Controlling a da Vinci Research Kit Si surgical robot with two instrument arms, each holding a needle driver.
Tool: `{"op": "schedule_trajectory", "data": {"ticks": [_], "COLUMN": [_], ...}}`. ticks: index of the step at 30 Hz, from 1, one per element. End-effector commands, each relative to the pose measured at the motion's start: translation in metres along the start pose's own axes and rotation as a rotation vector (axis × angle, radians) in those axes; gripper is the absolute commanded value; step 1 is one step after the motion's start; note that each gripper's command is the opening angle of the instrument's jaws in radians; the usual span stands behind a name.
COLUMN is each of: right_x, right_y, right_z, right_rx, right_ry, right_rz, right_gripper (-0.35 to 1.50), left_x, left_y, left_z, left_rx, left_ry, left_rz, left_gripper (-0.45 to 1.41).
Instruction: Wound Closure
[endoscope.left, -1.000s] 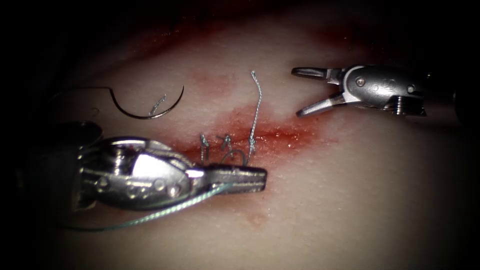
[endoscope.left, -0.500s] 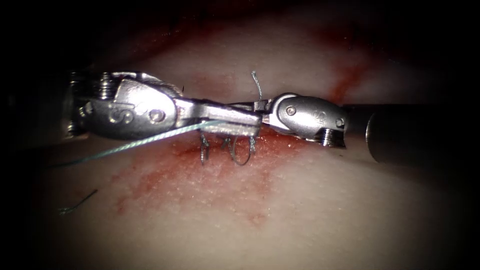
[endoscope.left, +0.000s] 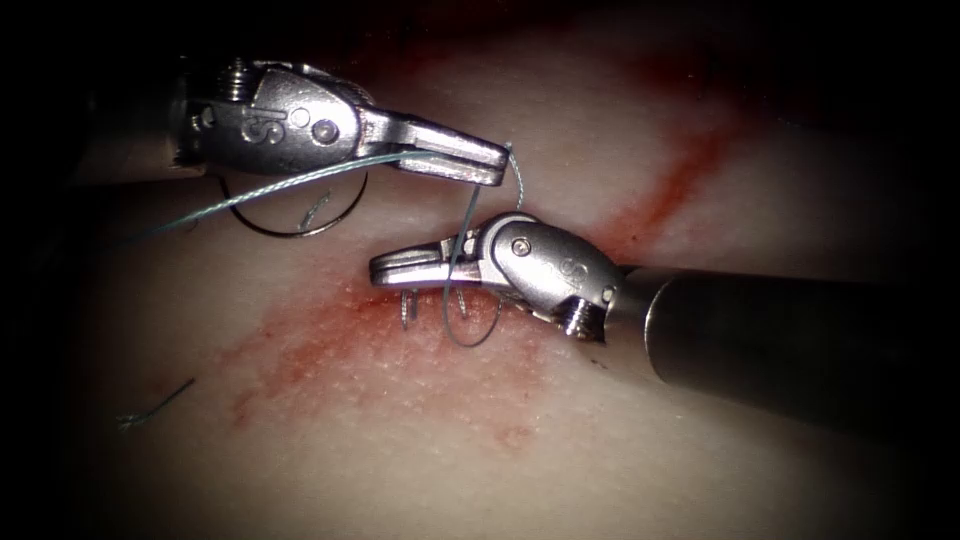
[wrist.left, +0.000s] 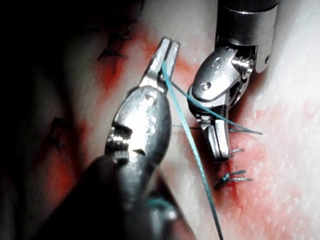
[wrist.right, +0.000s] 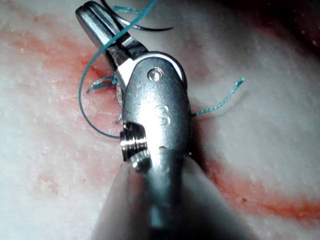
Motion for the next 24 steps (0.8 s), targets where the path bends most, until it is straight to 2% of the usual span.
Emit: {"op": "schedule_trajectory", "data": {"ticks": [1,8,12,14,17,18,20,22,23,24], "right_x": [-0.0003,0.0010,0.0019,0.0021,0.0024,0.0028,0.0035,0.0040,0.0041,0.0040], "right_y": [-0.0003,-0.0013,-0.0018,-0.0019,-0.0019,-0.0018,-0.0015,-0.0012,-0.0007,-0.0005], "right_z": [0.0008,0.0005,-0.0003,-0.0012,-0.0021,-0.0026,-0.0031,-0.0035,-0.0038,-0.0040], "right_rx": [0.019,0.084,0.088,-0.023,-0.107,-0.164,-0.184,-0.157,-0.119,-0.113], "right_ry": [0.034,0.133,0.169,0.207,0.232,0.251,0.256,0.246,0.231,0.227], "right_rz": [0.027,0.077,0.088,0.108,0.121,0.129,0.131,0.124,0.118,0.126], "right_gripper": [-0.35,-0.35,-0.35,-0.35,-0.35,-0.35,-0.35,-0.35,-0.06,0.02], "left_x": [-0.0019,-0.0062,-0.0088,-0.0100,-0.0114,-0.0124,-0.0136,-0.0144,-0.0149,-0.0151], "left_y": [0.0002,0.0010,0.0019,0.0024,0.0028,0.0033,0.0043,0.0052,0.0059,0.0063], "left_z": [0.0006,0.0002,-0.0003,-0.0005,-0.0004,-0.0001,0.0009,0.0020,0.0028,0.0033], "left_rx": [0.002,0.026,0.047,0.057,0.070,0.077,0.094,0.105,0.104,0.100], "left_ry": [-0.007,-0.034,-0.047,-0.056,-0.075,-0.088,-0.101,-0.103,-0.103,-0.098], "left_rz": [0.017,0.004,-0.006,-0.008,-0.005,-0.003,-0.022,-0.032,-0.040,-0.041], "left_gripper": [-0.45,-0.45,-0.45,-0.45,-0.45,-0.45,-0.45,-0.45,-0.45,-0.45]}}
